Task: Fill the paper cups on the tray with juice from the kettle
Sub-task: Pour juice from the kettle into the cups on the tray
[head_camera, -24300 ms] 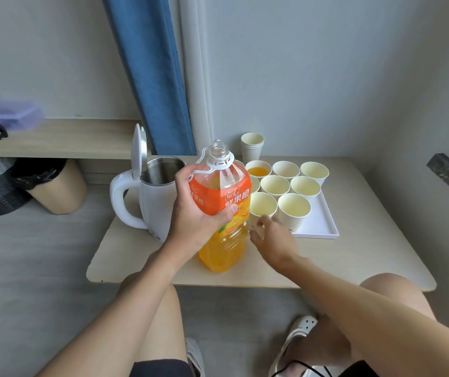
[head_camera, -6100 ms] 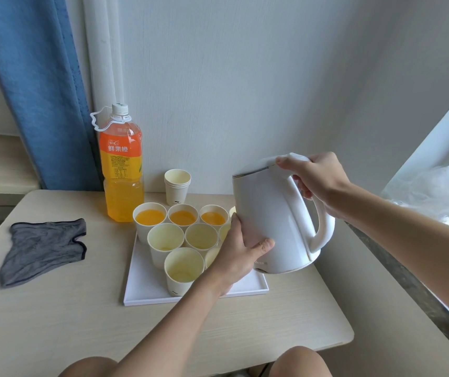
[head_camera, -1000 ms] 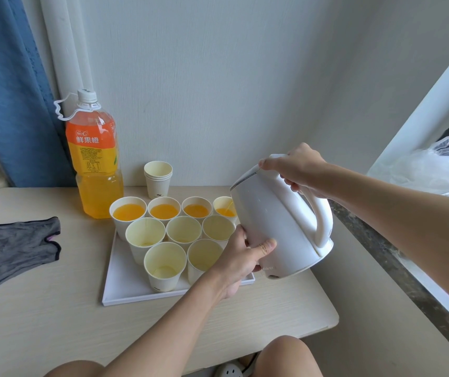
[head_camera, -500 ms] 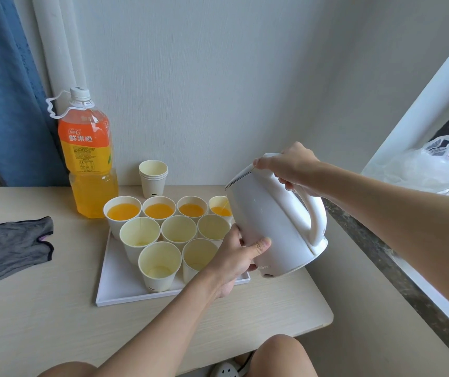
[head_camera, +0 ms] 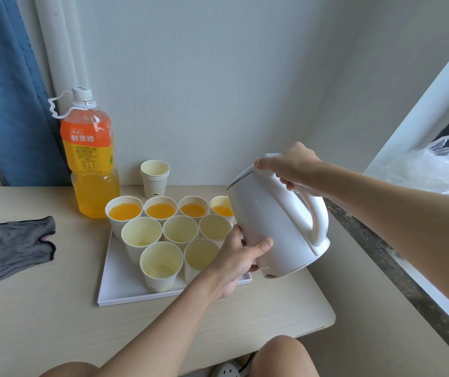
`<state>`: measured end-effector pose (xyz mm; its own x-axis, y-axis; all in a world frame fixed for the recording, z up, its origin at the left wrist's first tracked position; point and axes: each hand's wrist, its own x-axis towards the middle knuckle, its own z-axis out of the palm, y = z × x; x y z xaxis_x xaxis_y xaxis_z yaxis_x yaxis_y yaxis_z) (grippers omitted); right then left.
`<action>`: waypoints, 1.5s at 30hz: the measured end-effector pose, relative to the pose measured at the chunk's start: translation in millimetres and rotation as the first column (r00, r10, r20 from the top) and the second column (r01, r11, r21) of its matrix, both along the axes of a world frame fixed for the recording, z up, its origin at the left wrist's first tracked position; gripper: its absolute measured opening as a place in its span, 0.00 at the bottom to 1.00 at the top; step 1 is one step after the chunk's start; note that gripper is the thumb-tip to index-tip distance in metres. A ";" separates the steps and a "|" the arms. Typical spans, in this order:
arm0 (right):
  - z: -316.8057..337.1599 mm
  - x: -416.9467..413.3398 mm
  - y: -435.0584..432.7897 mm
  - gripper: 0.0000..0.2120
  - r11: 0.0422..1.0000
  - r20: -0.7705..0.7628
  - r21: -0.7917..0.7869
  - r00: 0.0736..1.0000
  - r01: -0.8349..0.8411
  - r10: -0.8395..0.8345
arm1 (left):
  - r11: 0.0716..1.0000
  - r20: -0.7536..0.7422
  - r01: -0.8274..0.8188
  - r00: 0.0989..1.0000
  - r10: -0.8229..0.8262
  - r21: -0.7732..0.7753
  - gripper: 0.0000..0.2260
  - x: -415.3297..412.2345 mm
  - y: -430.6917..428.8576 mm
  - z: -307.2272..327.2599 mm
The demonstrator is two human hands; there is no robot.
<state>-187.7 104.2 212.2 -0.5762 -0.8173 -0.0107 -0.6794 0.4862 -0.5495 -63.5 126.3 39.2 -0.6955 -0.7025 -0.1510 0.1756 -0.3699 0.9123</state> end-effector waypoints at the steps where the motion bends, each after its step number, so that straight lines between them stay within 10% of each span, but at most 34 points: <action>1: 0.0 -0.1 -0.2 0.19 1.000 -0.001 0.000 1.000 0.000 0.000 | 1.000 0.000 0.001 1.000 -0.001 0.003 0.18 0.0 0.2 0.2; 45: -1.1 -11.2 38.2 0.22 0.986 0.158 -0.158 0.984 -0.062 0.087 | 0.992 -0.008 -0.113 0.994 0.113 -0.059 0.20 18.3 28.2 14.3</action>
<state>-199.0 142.4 211.2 -0.5145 -0.8570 0.0275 -0.6054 0.3404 -0.7195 -45.2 154.5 53.5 -0.6117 -0.7843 -0.1038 0.2173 -0.2927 0.9312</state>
